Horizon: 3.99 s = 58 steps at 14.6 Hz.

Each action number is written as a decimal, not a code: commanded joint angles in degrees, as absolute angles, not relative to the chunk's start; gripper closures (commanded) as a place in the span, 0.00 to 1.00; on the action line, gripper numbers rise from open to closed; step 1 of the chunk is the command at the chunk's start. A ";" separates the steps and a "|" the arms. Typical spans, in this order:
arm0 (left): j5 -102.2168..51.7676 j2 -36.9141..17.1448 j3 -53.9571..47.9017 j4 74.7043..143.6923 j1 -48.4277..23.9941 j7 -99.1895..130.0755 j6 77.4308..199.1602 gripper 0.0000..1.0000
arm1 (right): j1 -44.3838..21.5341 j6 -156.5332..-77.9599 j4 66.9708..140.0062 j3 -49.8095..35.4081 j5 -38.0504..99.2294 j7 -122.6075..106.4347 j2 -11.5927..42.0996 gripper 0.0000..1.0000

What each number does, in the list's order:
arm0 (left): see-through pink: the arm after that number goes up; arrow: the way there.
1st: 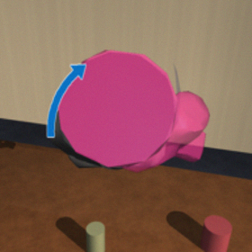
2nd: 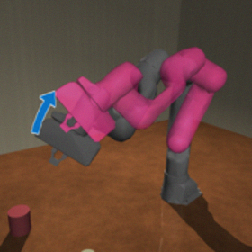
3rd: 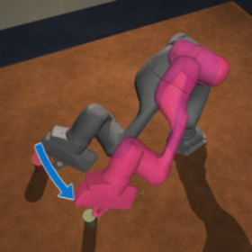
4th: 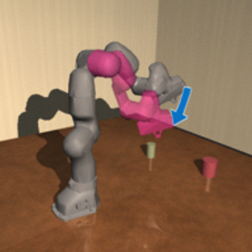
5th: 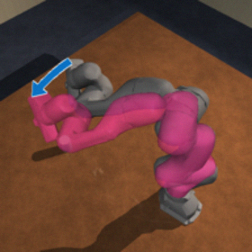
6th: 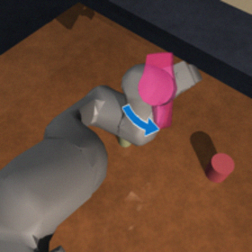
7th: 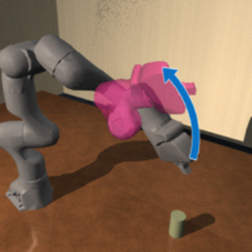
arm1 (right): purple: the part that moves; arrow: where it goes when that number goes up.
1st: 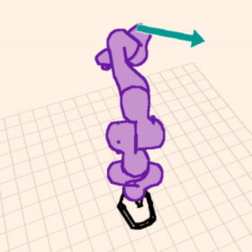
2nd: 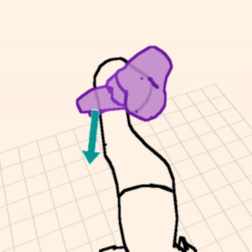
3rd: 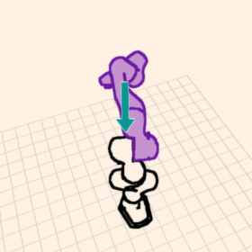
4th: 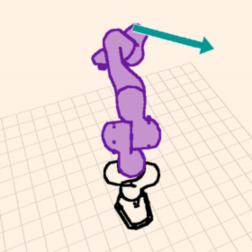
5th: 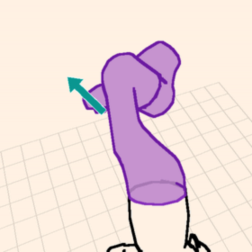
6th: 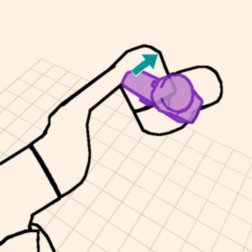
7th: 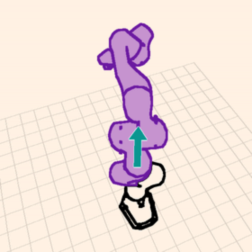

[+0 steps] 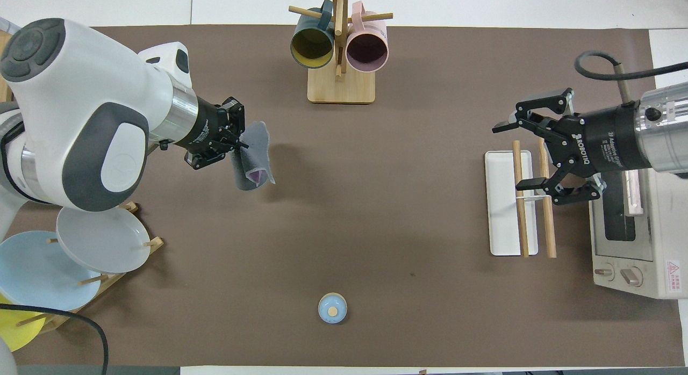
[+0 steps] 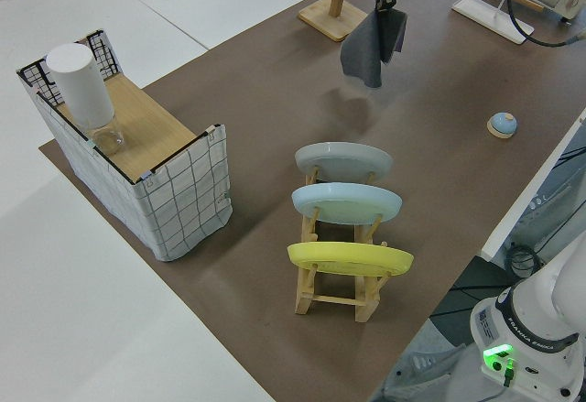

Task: Fold towel and hang on rack
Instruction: 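Lift the towel with the left gripper while the right gripper approaches, then grasp the towel with the right gripper from the left gripper, then carry the towel with the right gripper while the left gripper withdraws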

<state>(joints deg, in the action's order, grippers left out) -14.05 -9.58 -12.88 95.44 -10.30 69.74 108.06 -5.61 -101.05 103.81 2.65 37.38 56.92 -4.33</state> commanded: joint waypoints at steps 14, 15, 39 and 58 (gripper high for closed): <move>-19.07 -3.52 -22.32 98.78 -14.15 127.88 124.28 1.00 | -26.19 -130.60 115.84 2.55 49.22 73.21 -1.85 0.00; -19.07 -3.52 -22.32 98.79 -14.15 128.66 124.28 1.00 | -26.19 -130.78 115.49 2.55 49.22 73.13 -1.41 0.00; -18.37 -3.34 -22.32 98.79 -14.94 125.35 124.01 0.00 | -22.24 -124.63 107.40 2.90 48.34 65.84 2.72 1.00; -11.19 -0.53 -21.71 104.77 8.26 46.78 114.35 0.00 | -3.00 -107.41 113.03 3.43 15.40 11.80 -0.44 1.00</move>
<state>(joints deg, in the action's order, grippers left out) -14.91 -2.29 -21.43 103.60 7.07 52.01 116.11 -4.68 -108.04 110.88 3.95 18.14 15.40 1.73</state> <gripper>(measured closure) 0.000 0.982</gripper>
